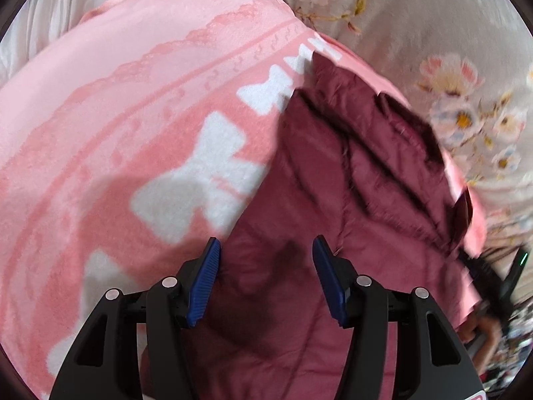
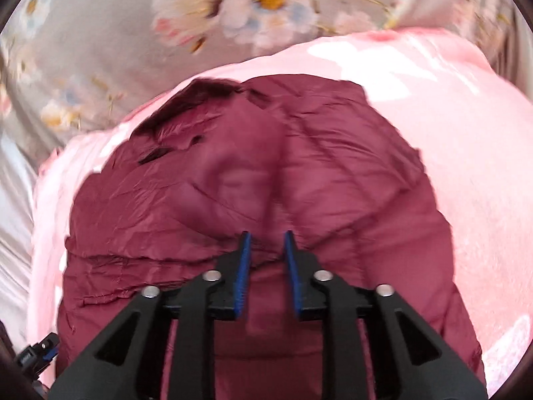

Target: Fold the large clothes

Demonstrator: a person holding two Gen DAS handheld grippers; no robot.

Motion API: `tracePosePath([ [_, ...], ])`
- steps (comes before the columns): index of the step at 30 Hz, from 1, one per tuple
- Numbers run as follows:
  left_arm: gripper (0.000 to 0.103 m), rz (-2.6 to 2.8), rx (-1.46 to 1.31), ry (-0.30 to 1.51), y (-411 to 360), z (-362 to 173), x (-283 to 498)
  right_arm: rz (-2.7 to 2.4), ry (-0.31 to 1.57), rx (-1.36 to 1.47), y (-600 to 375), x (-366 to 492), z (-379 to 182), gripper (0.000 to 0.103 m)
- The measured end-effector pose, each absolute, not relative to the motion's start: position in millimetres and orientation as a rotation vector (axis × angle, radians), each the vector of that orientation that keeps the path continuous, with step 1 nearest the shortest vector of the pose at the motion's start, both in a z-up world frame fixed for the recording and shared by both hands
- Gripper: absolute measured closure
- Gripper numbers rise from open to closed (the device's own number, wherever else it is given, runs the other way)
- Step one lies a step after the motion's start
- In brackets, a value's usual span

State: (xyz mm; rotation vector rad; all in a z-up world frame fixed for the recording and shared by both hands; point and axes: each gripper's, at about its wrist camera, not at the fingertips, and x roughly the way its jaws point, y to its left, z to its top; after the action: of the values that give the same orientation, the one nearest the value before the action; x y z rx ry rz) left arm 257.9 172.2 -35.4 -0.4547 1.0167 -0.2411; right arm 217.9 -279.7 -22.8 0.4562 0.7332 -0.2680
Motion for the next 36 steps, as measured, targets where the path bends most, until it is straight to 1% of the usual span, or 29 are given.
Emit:
tracePosePath([
  [1,0.048,-0.247,-0.476,1.004,172.6,-29.0,262.9,-0.273,0.716,0.459,-282.1,214.5,-20.1,0.053],
  [2,0.048,-0.25,-0.48,0.988,170.6,-21.7,268.3,-0.279,0.695,0.457,-283.2,211.9,-16.3,0.048],
  [4,0.048,-0.259,-0.467,0.957,160.7,-7.8,280.4,-0.262,0.682,0.451,-282.8,214.2,-11.1,0.047],
  [8,0.048,-0.315,-0.46,0.925,131.8,10.4,318.1,-0.244,0.669,0.428,-279.4,229.5,-1.4,0.037],
  [11,0.048,-0.321,-0.494,0.962,118.6,3.2,352.0,-0.267,0.682,0.426,-286.2,232.5,-0.7,0.037],
  [13,0.048,-0.306,-0.526,0.993,117.2,-6.5,367.2,-0.248,0.658,0.481,-292.0,220.5,4.4,0.037],
  [15,0.048,-0.305,-0.573,1.019,117.6,-17.7,379.3,-0.212,0.623,0.511,-291.7,209.4,11.7,0.032],
  [18,0.048,-0.306,-0.636,1.052,115.3,-30.3,392.8,-0.178,0.624,0.501,-282.9,210.9,16.9,0.031],
  [21,0.048,-0.314,-0.664,1.062,111.8,-32.1,399.4,-0.215,0.671,0.461,-279.6,226.6,8.8,0.03],
  [24,0.048,-0.309,-0.668,1.063,108.2,-29.8,408.1,-0.31,0.729,0.473,-295.2,243.6,-13.6,0.031],
  [25,0.048,-0.295,-0.665,1.071,108.5,-30.7,412.6,-0.322,0.742,0.487,-300.3,246.1,-18.9,0.032],
  [26,0.048,-0.283,-0.673,1.079,110.1,-32.5,416.5,-0.329,0.753,0.501,-305.8,249.7,-25.1,0.038],
  [27,0.051,-0.275,-0.684,1.086,111.9,-34.8,419.5,-0.324,0.763,0.511,-310.1,253.0,-30.4,0.043],
  [28,0.053,-0.264,-0.689,1.098,113.9,-37.6,423.3,-0.317,0.772,0.514,-312.5,255.7,-34.3,0.055],
  [29,0.068,-0.257,-0.682,1.105,114.6,-39.0,425.7,-0.3,0.784,0.514,-314.4,260.0,-36.4,0.079],
  [30,0.092,-0.254,-0.666,1.111,114.7,-39.3,427.0,-0.266,0.791,0.517,-315.2,264.0,-35.1,0.09],
  [31,0.103,-0.248,-0.629,1.116,112.7,-38.1,428.5,-0.249,0.781,0.521,-315.3,264.3,-29.8,0.095],
  [33,0.103,-0.229,-0.56,1.084,109.8,-27.8,424.8,-0.205,0.689,0.495,-310.9,257.4,0.3,0.098],
  [36,0.103,-0.216,-0.434,0.98,105.2,3.4,405.4,-0.163,0.576,0.428,-300.3,240.2,38.2,0.098],
])
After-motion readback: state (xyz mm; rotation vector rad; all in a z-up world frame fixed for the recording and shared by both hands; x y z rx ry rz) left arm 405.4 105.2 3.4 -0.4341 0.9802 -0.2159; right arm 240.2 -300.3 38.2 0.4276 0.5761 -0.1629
